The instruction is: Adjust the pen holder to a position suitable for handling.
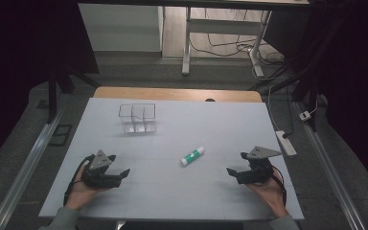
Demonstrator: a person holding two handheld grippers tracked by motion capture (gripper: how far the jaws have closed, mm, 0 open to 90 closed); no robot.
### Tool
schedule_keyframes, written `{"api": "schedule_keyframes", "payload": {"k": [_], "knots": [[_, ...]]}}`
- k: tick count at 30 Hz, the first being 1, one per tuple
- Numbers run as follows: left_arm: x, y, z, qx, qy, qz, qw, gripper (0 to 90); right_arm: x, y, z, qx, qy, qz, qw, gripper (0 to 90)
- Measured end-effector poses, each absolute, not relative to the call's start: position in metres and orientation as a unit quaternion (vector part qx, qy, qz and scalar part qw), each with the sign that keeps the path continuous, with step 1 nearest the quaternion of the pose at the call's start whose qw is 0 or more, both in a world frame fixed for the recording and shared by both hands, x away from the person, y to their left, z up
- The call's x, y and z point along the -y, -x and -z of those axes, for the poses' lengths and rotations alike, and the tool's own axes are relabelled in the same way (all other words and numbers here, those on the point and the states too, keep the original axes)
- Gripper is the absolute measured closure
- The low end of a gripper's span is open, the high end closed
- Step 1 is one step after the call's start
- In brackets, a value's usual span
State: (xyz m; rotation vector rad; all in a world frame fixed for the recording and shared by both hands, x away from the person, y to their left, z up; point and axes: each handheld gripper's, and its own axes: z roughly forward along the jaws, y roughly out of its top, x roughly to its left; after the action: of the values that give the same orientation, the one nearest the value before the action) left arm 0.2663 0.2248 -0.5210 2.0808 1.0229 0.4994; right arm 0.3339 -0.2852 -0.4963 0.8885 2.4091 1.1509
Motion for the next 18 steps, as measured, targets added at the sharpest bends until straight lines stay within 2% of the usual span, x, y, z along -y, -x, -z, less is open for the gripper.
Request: {"api": "schedule_keyframes", "payload": {"k": [18], "knots": [[-0.2283,-0.2663,0.5196,-0.407,-0.810,-0.202,0.372,23.1,0.2842,-0.3332,0.4972,-0.840,-0.316,-0.410,0.164,14.1]]}}
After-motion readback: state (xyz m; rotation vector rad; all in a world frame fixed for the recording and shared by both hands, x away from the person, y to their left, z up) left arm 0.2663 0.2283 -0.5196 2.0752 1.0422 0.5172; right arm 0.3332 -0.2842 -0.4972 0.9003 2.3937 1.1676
